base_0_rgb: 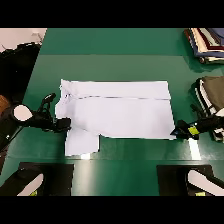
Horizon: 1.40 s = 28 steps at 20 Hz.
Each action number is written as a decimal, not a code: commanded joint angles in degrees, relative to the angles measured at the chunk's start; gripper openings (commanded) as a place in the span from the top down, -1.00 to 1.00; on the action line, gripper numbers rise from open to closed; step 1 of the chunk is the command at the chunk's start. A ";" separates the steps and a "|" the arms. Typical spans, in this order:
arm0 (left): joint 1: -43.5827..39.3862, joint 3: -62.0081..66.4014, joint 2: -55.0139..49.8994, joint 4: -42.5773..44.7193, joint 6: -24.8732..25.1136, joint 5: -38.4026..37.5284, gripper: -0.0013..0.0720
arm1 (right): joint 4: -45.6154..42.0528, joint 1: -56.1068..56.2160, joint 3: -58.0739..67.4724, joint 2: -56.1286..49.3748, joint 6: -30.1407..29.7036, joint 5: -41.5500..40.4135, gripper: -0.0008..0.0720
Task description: Fold the shirts.
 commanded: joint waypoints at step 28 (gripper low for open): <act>0.00 33.53 -30.36 4.02 7.32 17.33 0.89 | -6.29 9.94 41.09 -17.77 3.91 -2.10 0.92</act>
